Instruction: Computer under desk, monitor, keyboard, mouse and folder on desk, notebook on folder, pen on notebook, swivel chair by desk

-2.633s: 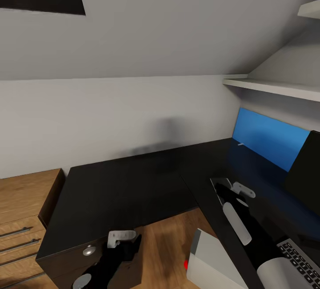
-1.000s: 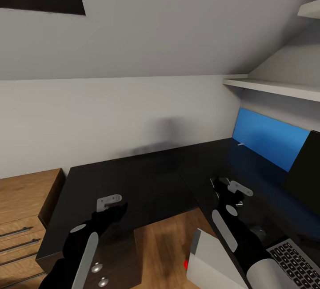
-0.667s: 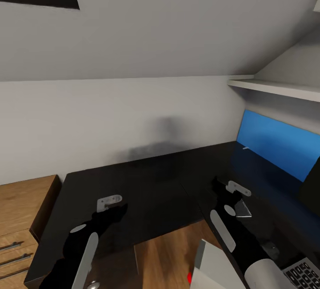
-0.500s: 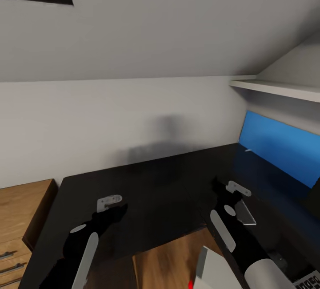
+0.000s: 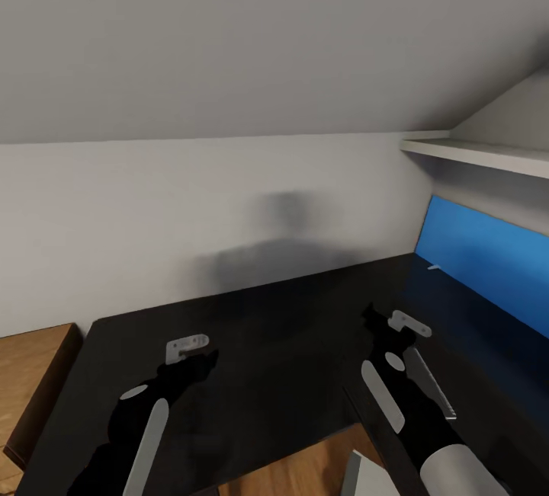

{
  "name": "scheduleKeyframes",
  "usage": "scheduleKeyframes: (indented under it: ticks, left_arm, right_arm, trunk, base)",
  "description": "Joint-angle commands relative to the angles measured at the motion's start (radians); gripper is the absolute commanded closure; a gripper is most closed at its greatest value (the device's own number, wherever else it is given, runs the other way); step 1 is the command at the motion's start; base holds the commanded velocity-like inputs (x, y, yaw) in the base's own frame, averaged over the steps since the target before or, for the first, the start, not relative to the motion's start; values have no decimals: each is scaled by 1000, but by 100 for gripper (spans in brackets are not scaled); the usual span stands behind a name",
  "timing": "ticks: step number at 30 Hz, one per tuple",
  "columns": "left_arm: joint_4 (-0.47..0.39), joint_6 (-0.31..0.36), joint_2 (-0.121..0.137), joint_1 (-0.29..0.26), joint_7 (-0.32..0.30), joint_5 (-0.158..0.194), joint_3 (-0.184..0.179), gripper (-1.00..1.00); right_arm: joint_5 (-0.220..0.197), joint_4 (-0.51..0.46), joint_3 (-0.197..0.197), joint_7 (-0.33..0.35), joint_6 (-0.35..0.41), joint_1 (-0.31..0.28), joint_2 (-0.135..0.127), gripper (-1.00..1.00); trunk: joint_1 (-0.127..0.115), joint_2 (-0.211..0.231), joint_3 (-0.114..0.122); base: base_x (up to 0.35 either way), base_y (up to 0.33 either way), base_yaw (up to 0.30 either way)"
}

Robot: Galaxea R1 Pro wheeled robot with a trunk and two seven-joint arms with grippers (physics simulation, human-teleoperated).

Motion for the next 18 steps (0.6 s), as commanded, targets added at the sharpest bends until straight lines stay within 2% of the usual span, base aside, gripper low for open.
scheduleKeyframes:
  ticks: [1, 13, 16, 17, 18]
  left_arm:
    - [-1, 5, -1, -1, 7, 11, 1, -100]
    - [-1, 5, -1, 0, 6, 12, 2, -100]
    - [-1, 5, -1, -1, 6, 12, 1, -100]
    - [-1, 5, -1, -1, 7, 12, 1, -100]
    - [-1, 5, -1, -1, 7, 12, 1, -100]
  right_arm:
    - [-10, 0, 5, -5, -7, -1, -2, -100]
    - [-8, 61, 2, 10, 22, -4, -9, -100]
    - [-9, 83, 0, 11, 57, -10, -24, -100]
    - [-14, 104, -3, 16, 90, -34, -50, -100]
    - [-16, 112, -5, 19, 98, -47, -60, -100]
  trunk:
    - [0, -1, -1]
    - [0, -1, -1]
    - [0, -1, -1]
    - [0, -1, -1]
    - [0, -1, -1]
  base:
    - [11, -2, 0]
    - [2, 0, 0]
    - [0, 0, 0]
    - [0, 0, 0]
    - [0, 0, 0]
